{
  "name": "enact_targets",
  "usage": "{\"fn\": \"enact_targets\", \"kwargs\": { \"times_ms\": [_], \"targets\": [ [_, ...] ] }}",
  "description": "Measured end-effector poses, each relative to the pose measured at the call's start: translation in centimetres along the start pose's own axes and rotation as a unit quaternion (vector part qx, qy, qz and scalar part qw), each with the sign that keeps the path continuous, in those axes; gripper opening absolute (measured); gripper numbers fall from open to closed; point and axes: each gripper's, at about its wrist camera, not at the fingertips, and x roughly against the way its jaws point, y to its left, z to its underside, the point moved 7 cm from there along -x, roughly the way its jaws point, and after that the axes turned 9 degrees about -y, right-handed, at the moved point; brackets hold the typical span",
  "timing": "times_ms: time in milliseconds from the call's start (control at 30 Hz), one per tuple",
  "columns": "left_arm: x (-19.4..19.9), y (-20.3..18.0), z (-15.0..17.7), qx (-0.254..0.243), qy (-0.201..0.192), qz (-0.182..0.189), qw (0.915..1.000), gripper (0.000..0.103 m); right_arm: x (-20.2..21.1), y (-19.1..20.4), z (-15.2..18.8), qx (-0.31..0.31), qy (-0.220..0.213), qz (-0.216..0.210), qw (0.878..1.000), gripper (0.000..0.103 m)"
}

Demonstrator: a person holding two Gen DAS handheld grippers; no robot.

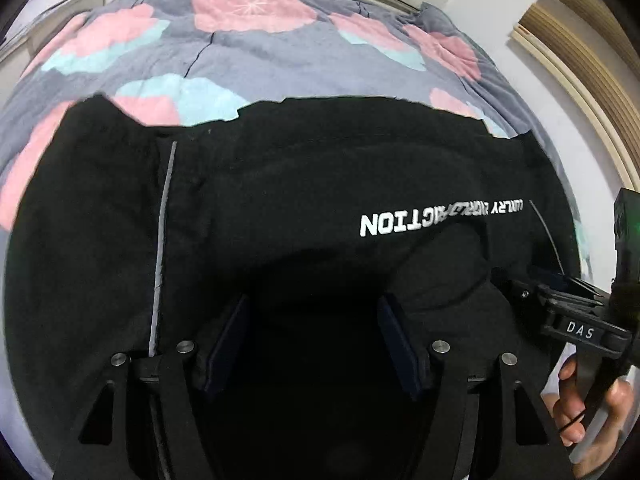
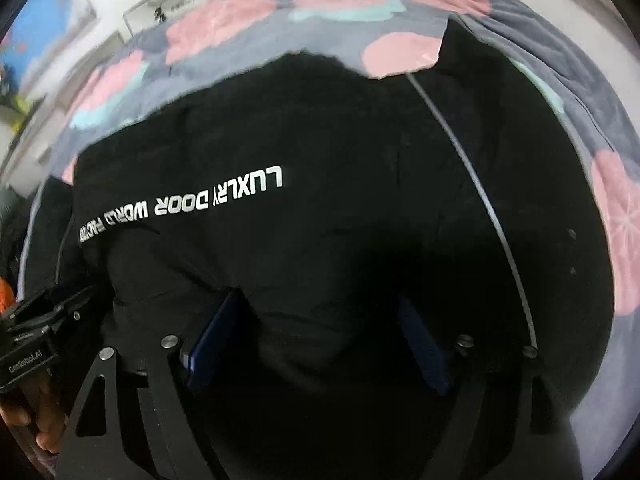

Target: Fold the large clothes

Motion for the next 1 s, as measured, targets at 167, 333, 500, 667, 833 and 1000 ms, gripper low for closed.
{"fn": "enact_targets", "kwargs": {
  "times_ms": [167, 333, 500, 667, 833, 1000],
  "targets": [
    [3.3, -0.2, -1.7, 0.008, -0.052, -0.022, 0.9984, 0.068, 4.4, 0.0, -0.7, -0.031, -0.033, -0.001, 0.999, 0.083],
    [9.8, -2.1, -6.8, -0.037, -0.145, -0.079, 0.9855, 0.068, 11.5, 3.1, -1.9, -0.008, -0.115, 0.017, 0.993, 0.083],
    [16.0, -4.8, -8.3, -0.05, -0.178, -0.077, 0.9798, 0.08, 16.6, 5.0, -3.1, -0.007, -0.149, 0.039, 0.988, 0.084],
    [16.9, -4.1, -6.5, -0.025, -0.182, -0.099, 0.978, 0.081, 17.4, 4.8, -2.1, -0.015, -0.151, 0.048, 0.987, 0.084],
    [15.7, -5.3, -7.0, -0.051, -0.187, -0.111, 0.9747, 0.081, 17.0, 4.6, -1.1, -0.005, -0.159, 0.069, 0.985, 0.084],
    [13.7, -5.5, -6.1, -0.055, -0.22, -0.116, 0.967, 0.081, 14.9, 4.6, -0.8, 0.012, -0.146, 0.076, 0.986, 0.084]
  ]
}}
